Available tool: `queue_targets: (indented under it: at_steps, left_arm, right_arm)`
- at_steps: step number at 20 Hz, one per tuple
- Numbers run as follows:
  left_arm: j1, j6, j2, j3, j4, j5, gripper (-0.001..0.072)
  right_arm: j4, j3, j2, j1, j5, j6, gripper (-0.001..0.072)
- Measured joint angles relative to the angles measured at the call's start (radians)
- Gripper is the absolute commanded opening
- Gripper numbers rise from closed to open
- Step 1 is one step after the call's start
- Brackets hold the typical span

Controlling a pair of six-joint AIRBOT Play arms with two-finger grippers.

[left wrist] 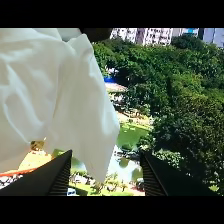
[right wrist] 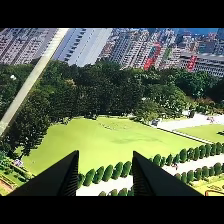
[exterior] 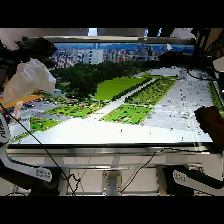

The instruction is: Fold the shirts.

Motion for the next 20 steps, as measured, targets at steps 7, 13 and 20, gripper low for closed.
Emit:
queue_targets:
  at_steps: [7,13,20]
  left_arm:
    - [0.002,0.060,-0.019,0.000,0.067,0.193,0.0498]
    - [0.062,0.072,-0.105,0.000,0.299,0.282,0.0497]
    - [0.098,0.047,-0.243,0.000,0.341,0.422,0.0462]
  right_arm:
    - [0.003,0.000,0.000,0.000,-0.008,0.000,0.0376]
    - [0.042,0.000,0.000,0.000,-0.031,0.000,0.0376]
    - [0.065,0.000,0.000,0.000,-0.037,0.000,0.0376]
